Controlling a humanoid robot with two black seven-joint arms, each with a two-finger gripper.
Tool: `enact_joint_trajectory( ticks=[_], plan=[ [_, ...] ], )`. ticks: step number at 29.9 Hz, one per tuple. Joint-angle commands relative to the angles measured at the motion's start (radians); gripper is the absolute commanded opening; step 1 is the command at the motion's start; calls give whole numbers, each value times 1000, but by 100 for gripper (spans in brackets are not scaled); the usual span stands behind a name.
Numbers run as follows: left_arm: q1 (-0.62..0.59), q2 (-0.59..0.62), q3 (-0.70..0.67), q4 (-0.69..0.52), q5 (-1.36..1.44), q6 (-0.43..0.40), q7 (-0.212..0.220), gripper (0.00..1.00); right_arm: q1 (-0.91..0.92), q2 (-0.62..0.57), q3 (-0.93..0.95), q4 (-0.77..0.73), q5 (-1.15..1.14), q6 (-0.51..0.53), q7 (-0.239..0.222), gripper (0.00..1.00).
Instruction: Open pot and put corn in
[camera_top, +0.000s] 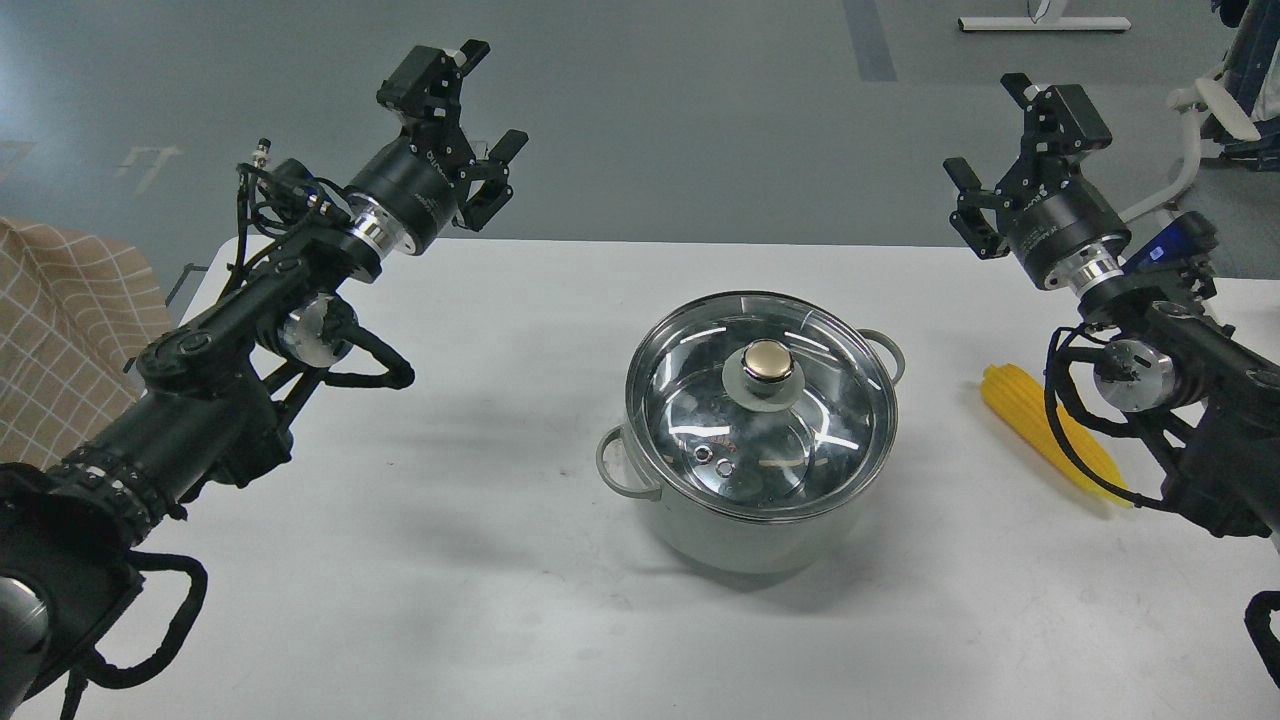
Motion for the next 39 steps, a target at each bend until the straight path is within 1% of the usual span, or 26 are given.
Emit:
enact_joint_trajectory(
  ticks=[1,2,3,4,6,15,17,20,23,27,32,39],
  plan=[
    [9,-1,-7,-10,-2,-2,-3,98,-2,2,0,0,1,-2,0,100],
    [9,-1,-7,-12,-2,-2,-6,98,-2,0,0,1,1,-2,0,100],
    [10,-1,-9,-12,-3,-2,-26,98,-5,2,0,1,1,-2,0,100],
    [10,-1,-7,-10,-3,-3,-55,98,-6,2,0,1,1,-2,0,100],
    [10,-1,-7,-10,-3,-5,-78,98,-6,2,0,1,-1,-2,0,100],
    [2,-5,8,0,-3,-5,-75,98,-6,3,0,8,-2,0,0,100],
    [6,-7,8,0,-5,-9,-68,98,-8,3,0,9,-2,-2,0,100],
    [9,1,0,-10,-6,-49,-72,98,-9,3,0,15,-2,0,0,100],
    [10,4,-7,-12,-18,-68,-74,98,-9,5,0,17,-2,-2,0,100],
    [9,7,-4,-13,-72,-74,-74,98,-9,12,2,15,-2,-2,0,100],
    [9,9,-4,-43,-74,-72,-77,98,-9,9,2,23,-4,-2,0,100],
    [9,4,-6,-47,-74,-69,-78,98,-9,8,2,24,-2,-3,0,100]
  ],
)
